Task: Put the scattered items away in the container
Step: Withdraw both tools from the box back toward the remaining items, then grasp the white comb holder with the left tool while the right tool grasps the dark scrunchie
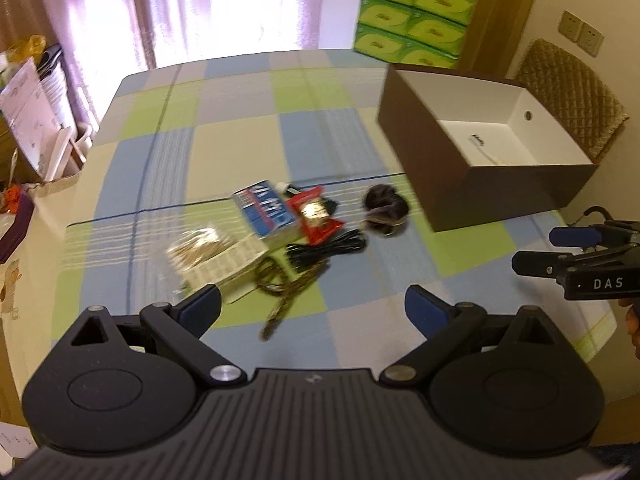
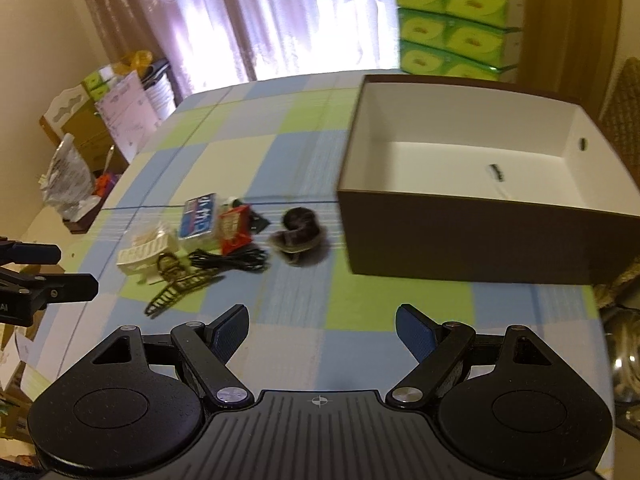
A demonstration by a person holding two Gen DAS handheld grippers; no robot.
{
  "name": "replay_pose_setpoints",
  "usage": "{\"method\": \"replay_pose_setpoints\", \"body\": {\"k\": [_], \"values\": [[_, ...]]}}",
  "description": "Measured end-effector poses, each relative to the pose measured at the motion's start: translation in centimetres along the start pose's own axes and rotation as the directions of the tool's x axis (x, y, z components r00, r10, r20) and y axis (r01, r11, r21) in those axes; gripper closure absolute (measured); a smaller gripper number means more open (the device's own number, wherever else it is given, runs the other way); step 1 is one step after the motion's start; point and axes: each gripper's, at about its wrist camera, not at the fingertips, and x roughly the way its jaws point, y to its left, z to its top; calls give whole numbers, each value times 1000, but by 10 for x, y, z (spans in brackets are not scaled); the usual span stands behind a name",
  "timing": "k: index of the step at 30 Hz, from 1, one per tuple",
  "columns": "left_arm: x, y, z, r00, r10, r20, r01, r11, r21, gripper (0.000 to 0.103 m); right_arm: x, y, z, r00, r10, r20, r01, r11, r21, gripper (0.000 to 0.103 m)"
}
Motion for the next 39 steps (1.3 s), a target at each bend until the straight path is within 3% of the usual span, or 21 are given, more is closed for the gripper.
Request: {"method": "replay_pose_setpoints", "body": {"k": [9, 11, 16, 21, 27, 33, 35, 37, 39], "values": [[21, 32, -14, 999, 37, 22, -38, 998, 59, 12, 46, 28, -4, 998, 65, -4, -65, 998, -18, 17], [29, 39, -14, 999, 40, 17, -42, 996, 77, 20, 54, 31, -3, 997, 72, -3, -72, 997, -14, 17], [53, 54, -12, 999, 44, 3, -44, 987, 155, 26, 70, 35, 3, 998, 55, 22, -55, 998, 9, 17], [79, 62, -5, 1000, 13, -19, -7, 959, 283, 32, 88, 34, 8, 999, 22, 28, -24, 998, 54, 17], [112, 63, 4, 996, -29, -80, 60, 903, 425, 39, 104, 32, 11, 1000, 8, 3, -8, 995, 102, 17], [141, 62, 5, 987, -41, -152, 116, 844, 524, 57, 114, 33, 16, 1000, 2, 22, -5, 990, 138, 17], [147, 63, 5, 985, -50, -168, 133, 833, 537, 76, 119, 34, 18, 1000, -2, 30, -3, 989, 150, 17], [147, 65, 7, 982, -66, -175, 152, 826, 543, 80, 125, 36, 19, 999, -15, 37, 9, 987, 158, 17], [142, 70, 11, 982, -91, -165, 165, 837, 522, 80, 130, 37, 20, 999, -32, 43, 24, 985, 170, 17]]}}
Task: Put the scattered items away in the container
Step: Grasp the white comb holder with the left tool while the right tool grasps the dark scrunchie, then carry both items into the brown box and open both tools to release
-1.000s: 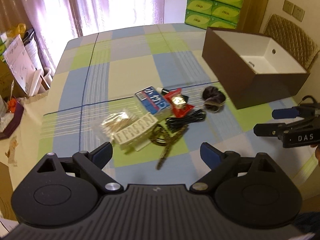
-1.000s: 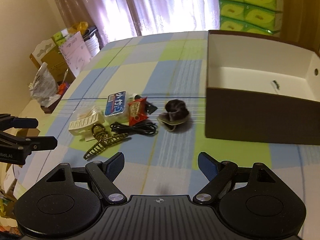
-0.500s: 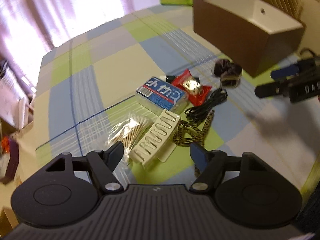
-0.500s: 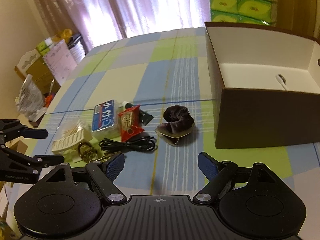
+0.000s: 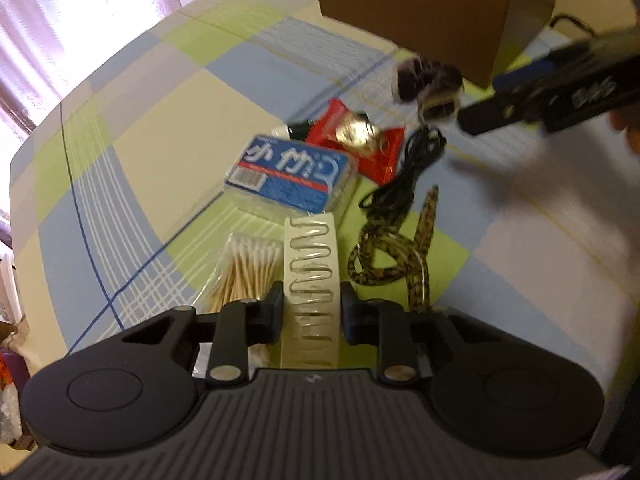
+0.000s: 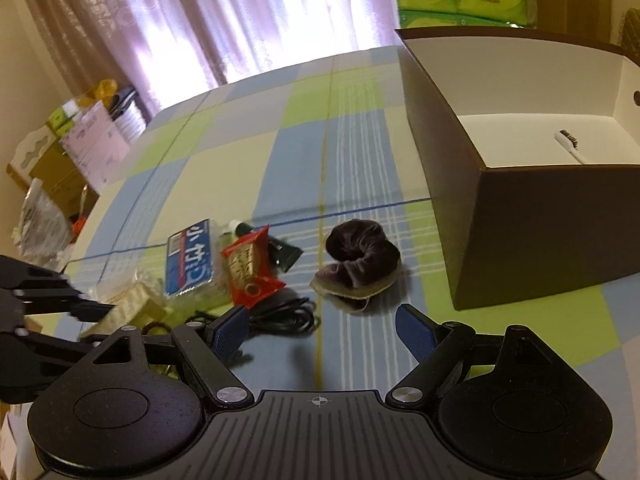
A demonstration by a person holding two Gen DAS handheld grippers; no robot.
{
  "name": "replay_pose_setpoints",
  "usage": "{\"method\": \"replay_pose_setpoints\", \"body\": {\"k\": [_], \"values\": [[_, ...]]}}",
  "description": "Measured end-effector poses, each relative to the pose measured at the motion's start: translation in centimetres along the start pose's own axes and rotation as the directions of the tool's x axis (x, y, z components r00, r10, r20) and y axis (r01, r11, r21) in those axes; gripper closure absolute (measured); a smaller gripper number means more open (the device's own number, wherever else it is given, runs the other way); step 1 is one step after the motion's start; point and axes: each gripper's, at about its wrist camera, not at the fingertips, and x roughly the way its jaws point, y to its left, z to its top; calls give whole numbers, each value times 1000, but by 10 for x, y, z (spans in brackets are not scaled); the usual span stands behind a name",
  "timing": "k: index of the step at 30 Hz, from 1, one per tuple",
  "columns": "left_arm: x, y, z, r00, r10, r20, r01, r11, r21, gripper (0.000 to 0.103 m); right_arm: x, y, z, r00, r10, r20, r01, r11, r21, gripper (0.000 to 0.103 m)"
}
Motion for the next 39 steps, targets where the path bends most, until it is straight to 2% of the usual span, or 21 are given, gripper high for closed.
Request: {"method": "replay_pose_setpoints", "body": {"k": [3, 6, 9, 12, 15, 18, 20, 22, 24, 28, 39], "values": [[-16, 9, 4, 999, -4, 40, 6, 1000, -28, 80, 5, 0, 1, 1000, -20, 17, 20, 1000, 16, 17], [-31, 18, 11, 997, 28, 72, -24, 999, -48, 80, 10, 1, 3, 998, -48, 37, 47, 999, 23, 17], [-44, 29, 20, 993, 35, 114, -24, 994, -103, 80, 17, 2, 5, 994, -86, 59, 85, 996, 31, 17], [-50, 38, 29, 989, 33, 145, -9, 987, -162, 80, 25, 2, 5, 989, -125, 84, 121, 992, 41, 17], [-44, 44, 37, 989, 39, 143, -7, 976, -216, 80, 32, 2, 3, 982, -153, 106, 151, 988, 31, 18], [-38, 45, 44, 990, 36, 140, 1, 966, -257, 80, 38, 2, -1, 980, -166, 109, 167, 986, -2, 50], [-36, 44, 48, 989, 28, 142, 13, 960, -278, 80, 40, 3, -5, 978, -179, 105, 184, 982, -42, 53], [-36, 41, 52, 989, 23, 144, 20, 956, -292, 80, 37, 6, -7, 979, -171, 112, 180, 980, -82, 67], [-35, 37, 55, 989, 15, 148, 30, 953, -301, 80, 32, 8, -7, 983, -154, 102, 166, 978, -128, 76], [-34, 27, 64, 988, -1, 156, 49, 951, -305, 80, 16, 7, -5, 992, -97, 86, 108, 984, -140, 81], [-42, -3, 92, 980, -12, 200, 71, 955, -290, 80, -49, -16, 15, 992, 23, 126, -10, 995, -98, 81]]}}
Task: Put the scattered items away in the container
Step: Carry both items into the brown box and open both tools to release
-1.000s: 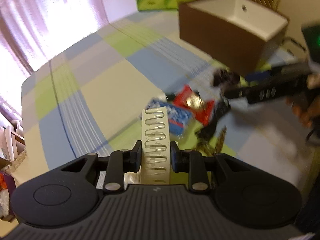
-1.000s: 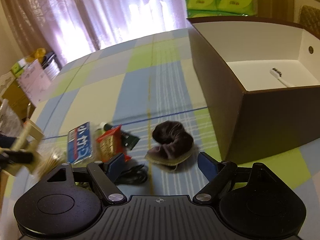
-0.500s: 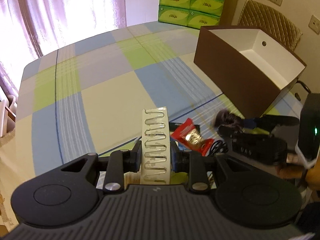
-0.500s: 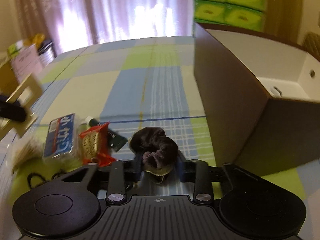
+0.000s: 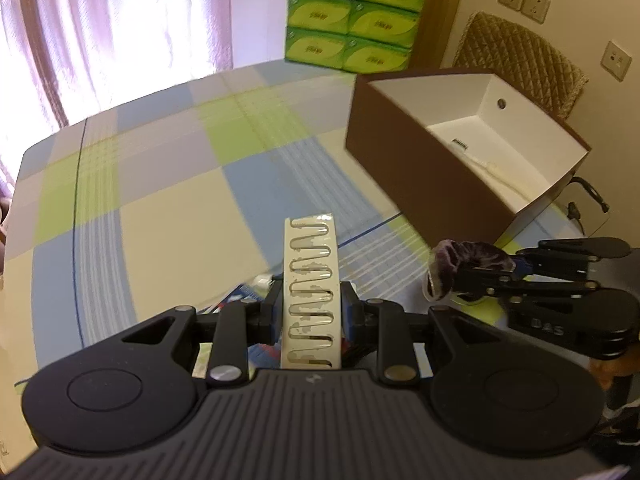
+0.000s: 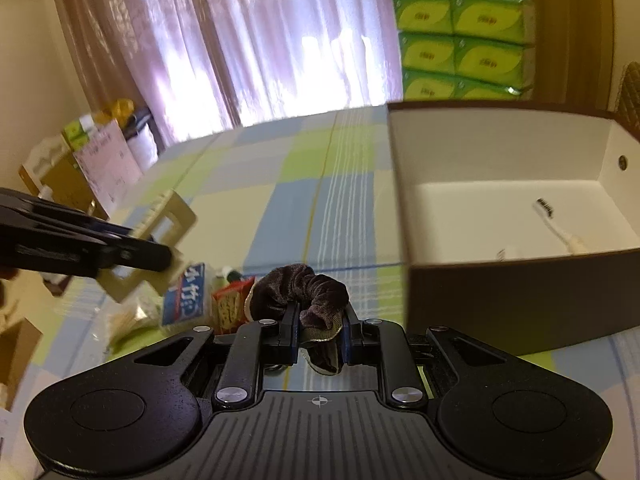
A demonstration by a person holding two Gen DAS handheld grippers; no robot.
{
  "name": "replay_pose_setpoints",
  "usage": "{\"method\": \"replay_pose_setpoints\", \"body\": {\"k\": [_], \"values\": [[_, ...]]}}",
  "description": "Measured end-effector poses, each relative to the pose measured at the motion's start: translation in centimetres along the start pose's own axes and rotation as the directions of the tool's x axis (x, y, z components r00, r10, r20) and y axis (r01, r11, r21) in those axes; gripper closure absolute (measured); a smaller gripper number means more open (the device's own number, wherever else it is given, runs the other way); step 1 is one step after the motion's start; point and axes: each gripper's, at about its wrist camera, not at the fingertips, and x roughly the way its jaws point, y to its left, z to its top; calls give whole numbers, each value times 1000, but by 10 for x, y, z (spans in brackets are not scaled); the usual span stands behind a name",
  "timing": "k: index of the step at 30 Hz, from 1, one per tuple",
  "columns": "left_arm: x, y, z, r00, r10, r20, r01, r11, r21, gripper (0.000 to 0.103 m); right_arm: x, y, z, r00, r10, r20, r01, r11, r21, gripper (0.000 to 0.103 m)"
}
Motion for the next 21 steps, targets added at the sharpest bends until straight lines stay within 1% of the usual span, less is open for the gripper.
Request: {"method": "replay_pose_setpoints", "body": {"k": [7, 13, 21], "values": [[-4, -45, 27, 997, -44, 60, 42, 999, 31, 80, -47, -35, 20, 997, 9, 75, -11, 999, 34, 81], [2, -91, 54, 992, -78, 100, 73, 996, 53, 80, -80, -81, 44, 990, -26, 138, 17, 998, 66, 81], [26, -142, 89, 990, -84, 112, 78, 995, 58, 80, -89, -157, 71, 985, -83, 154, 71, 994, 84, 81]]}}
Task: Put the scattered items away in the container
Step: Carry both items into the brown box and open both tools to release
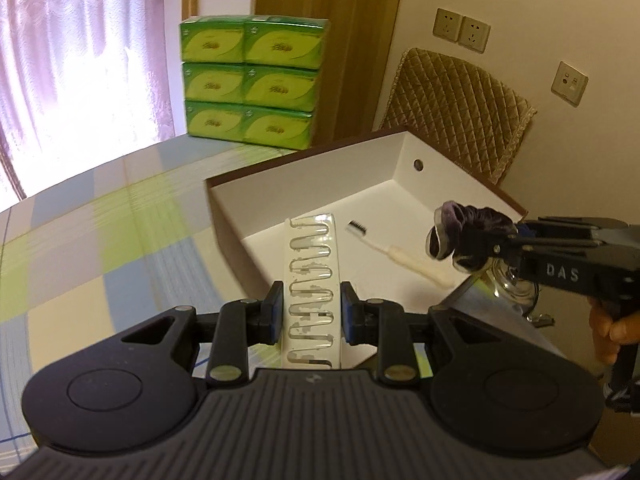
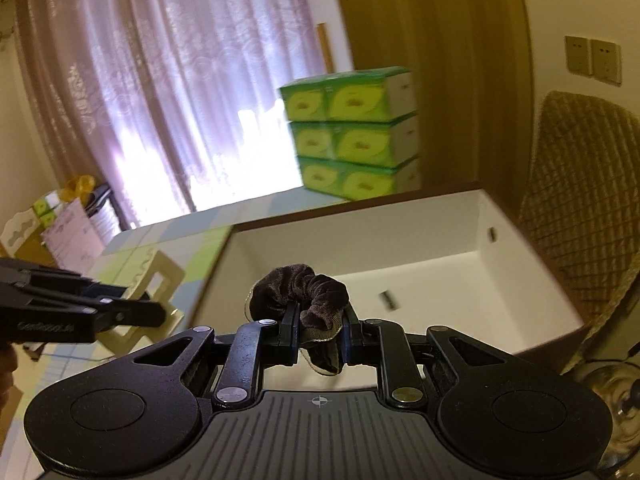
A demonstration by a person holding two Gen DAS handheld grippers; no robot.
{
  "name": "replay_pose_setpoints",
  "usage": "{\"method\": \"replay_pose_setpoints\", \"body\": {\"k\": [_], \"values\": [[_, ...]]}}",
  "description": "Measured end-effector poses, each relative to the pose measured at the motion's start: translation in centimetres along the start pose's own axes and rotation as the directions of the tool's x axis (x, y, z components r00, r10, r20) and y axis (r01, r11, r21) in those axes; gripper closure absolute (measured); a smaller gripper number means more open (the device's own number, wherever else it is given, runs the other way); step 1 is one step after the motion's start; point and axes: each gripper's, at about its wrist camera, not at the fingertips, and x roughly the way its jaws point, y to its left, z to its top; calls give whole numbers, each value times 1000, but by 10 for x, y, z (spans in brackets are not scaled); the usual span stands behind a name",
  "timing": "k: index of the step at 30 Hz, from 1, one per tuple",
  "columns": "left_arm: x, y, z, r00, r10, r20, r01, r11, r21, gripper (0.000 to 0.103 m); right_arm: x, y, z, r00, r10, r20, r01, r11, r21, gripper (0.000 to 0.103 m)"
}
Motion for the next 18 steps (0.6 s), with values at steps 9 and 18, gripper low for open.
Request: {"method": "replay_pose_setpoints", "body": {"k": [9, 18], "values": [[61, -42, 31, 998, -10, -59, 9, 1000, -17, 80, 41, -76, 26, 987, -70, -142, 61, 996, -66, 81], [134, -75, 41, 981, -9, -196, -9, 996, -91, 80, 76, -117, 26, 960, -115, -256, 84, 988, -129, 81]]}}
